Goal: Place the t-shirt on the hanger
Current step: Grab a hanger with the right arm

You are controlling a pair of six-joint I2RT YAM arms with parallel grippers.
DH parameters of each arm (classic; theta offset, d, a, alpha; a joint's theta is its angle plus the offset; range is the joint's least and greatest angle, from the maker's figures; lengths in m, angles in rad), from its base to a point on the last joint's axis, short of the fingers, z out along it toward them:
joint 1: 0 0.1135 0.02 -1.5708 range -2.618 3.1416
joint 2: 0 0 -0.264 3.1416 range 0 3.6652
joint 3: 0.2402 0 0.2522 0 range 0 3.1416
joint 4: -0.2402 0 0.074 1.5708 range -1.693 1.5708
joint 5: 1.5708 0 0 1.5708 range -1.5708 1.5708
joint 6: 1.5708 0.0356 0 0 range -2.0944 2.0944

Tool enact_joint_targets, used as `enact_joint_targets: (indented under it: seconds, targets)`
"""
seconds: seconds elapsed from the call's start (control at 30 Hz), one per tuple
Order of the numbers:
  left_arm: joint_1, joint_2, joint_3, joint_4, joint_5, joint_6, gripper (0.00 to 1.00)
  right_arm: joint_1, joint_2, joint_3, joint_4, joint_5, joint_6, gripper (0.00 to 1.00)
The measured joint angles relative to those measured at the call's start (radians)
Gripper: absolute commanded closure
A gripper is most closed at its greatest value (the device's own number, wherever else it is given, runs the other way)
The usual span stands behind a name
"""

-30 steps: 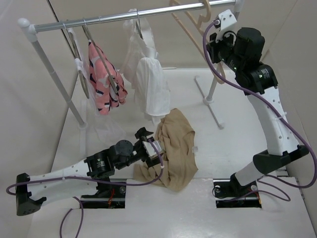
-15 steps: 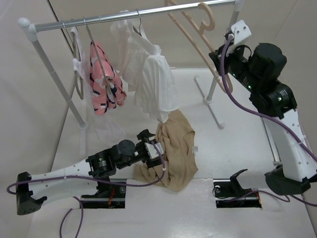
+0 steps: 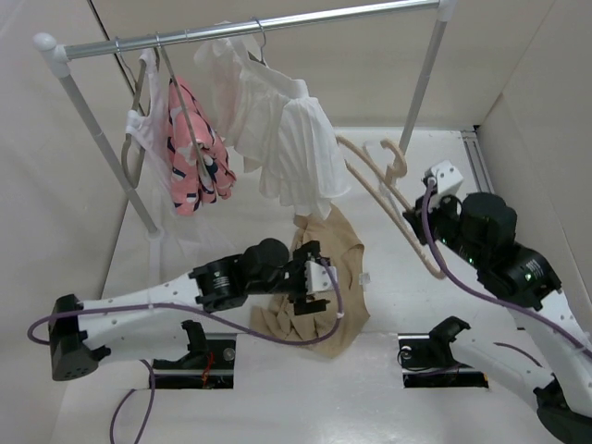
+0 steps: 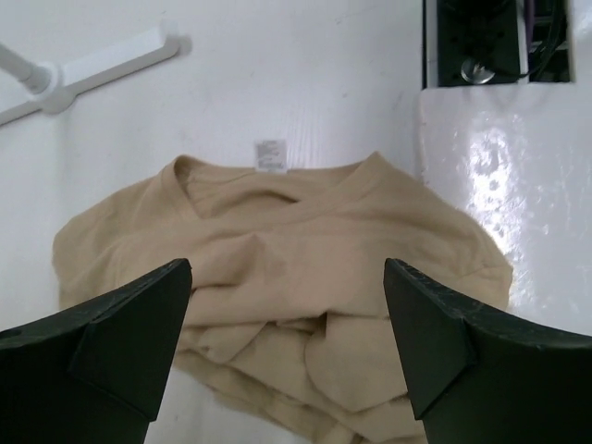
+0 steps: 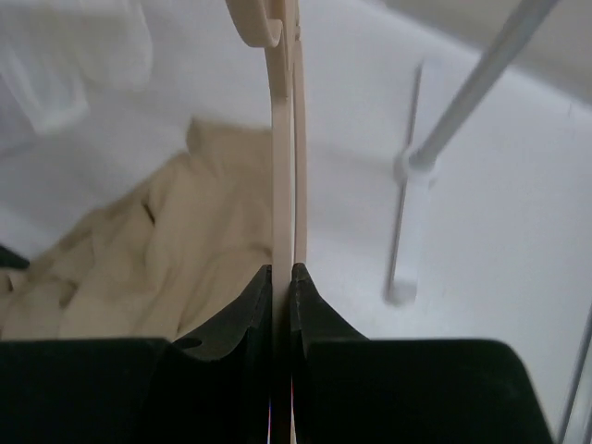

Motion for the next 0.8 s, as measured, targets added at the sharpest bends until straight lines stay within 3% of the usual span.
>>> enact_joint_targets:
  seconds: [0.17,0.37,0.63,0.8]
  targets:
    - [0.002,0.295,0.188,0.023,0.026,-0.047,0.23,0.004,-0.188,-0.203,-0.184,0.074,0.146,1.0]
    - [0.02,0.607,0.315,0.06,-0.062,-0.081,0.25,0.008,-0.331,-0.233,-0.33,0.131,0.291,1.0]
    - [0.142,0.9,0.452,0.093,-0.233,-0.098,0.29,0.008,-0.315,-0.214,-0.386,0.145,0.312,1.0]
    - [0.175,0.984,0.527,0.109,-0.272,-0.106,0.31,0.008,-0.285,-0.198,-0.399,0.171,0.292,1.0]
